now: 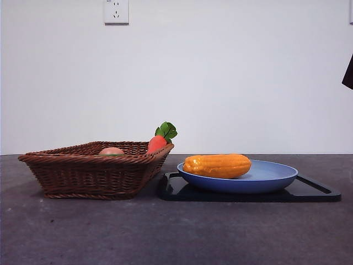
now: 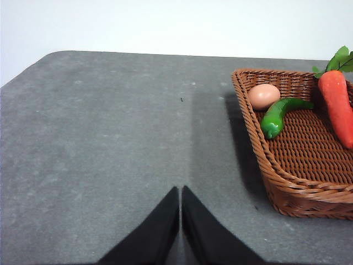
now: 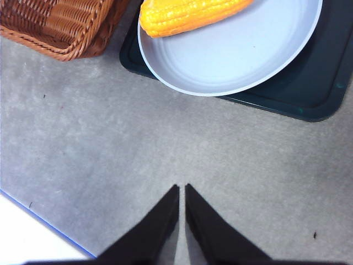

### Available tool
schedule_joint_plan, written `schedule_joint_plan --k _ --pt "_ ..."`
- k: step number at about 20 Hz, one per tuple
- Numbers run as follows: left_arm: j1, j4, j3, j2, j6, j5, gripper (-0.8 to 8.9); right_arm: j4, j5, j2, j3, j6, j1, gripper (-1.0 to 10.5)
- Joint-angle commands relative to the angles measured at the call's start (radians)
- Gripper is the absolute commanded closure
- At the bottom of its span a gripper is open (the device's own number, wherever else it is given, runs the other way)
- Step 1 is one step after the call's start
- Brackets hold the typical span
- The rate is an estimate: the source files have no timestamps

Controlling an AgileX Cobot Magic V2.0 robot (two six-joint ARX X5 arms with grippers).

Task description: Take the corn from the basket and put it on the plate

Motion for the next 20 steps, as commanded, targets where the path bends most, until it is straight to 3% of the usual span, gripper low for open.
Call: schedule_joint_plan --k 1,4,6,9,15,20 --pt "0.003 -0.021 -0.017 -0.002 -0.005 0.002 8.06 0.006 -0.002 0.005 0.007 -0.009 0.003 9.4" --pt "0.003 -0.021 -0.017 -0.002 -0.005 0.002 8.06 0.007 -0.001 0.005 0.007 -0.009 0.004 9.4" --pt "0.003 -0.021 -0.017 -0.002 -0.005 0.002 8.06 0.04 0.016 -0.007 0.007 -0.077 0.007 9.4" --pt "0.003 -0.021 -0.017 -0.002 -0.005 0.002 8.06 0.229 0.146 -0.076 -0.032 -0.133 -0.018 9.4" --pt "0.003 -0.021 -0.017 -0.002 -0.005 0.002 8.06 0.689 0.166 -0.351 -0.353 -0.137 -0.143 9.4" --pt "0.003 -0.021 -0.017 -0.002 -0.005 0.002 8.06 0.784 0.242 -0.594 -0.582 -0.138 -0.223 9.4"
